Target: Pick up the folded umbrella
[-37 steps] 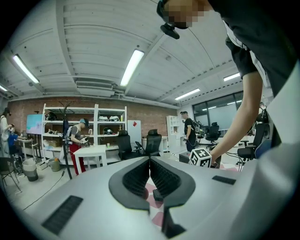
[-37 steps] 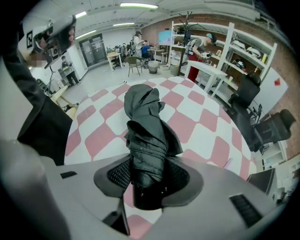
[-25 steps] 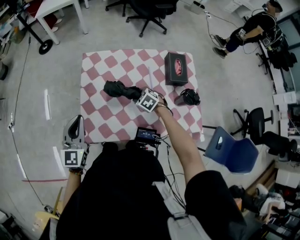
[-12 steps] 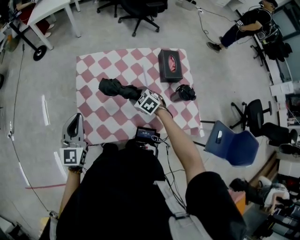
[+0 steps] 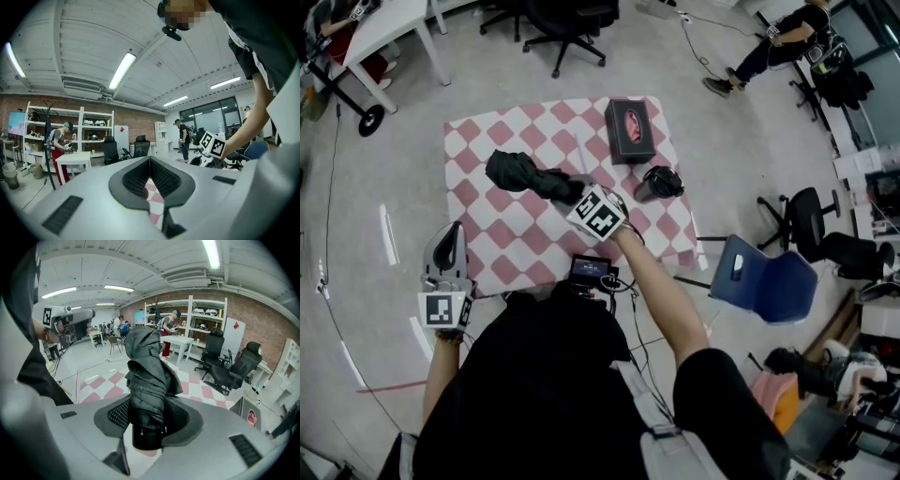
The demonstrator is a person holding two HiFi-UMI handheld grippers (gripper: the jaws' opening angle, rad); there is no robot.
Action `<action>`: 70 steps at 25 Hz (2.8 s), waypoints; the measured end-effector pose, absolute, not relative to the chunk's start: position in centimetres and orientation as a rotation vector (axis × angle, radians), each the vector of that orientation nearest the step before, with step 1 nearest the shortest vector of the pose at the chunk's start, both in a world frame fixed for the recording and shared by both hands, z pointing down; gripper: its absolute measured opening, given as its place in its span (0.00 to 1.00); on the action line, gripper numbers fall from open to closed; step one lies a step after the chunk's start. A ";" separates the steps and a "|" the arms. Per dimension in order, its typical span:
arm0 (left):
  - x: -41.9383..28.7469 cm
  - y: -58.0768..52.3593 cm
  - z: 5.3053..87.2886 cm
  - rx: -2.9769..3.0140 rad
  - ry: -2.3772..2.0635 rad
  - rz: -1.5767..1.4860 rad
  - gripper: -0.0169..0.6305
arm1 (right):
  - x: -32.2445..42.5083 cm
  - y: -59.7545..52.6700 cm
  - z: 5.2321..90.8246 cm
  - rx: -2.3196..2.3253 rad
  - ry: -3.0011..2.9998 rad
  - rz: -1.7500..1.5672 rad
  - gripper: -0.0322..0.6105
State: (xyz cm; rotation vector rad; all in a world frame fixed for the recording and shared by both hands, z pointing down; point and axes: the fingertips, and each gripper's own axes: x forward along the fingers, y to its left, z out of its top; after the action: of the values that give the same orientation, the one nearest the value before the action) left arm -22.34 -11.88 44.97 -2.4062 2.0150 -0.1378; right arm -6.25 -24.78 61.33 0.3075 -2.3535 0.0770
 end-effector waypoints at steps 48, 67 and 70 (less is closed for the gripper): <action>-21.0 -17.5 39.1 -2.473 1.762 0.090 0.05 | -7.2 -22.4 41.4 0.887 -2.797 0.077 0.33; -20.0 -18.2 37.6 -2.494 1.670 0.098 0.05 | -5.3 -21.7 37.5 1.064 -2.941 0.029 0.33; -19.9 -18.1 37.6 -2.504 1.662 0.102 0.05 | -4.8 -21.6 37.2 1.084 -2.981 0.041 0.33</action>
State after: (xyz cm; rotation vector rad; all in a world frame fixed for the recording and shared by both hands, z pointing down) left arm -19.92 -18.10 37.65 -2.5044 1.6615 0.1024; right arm -4.85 -21.56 37.24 1.0837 -2.9815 0.0410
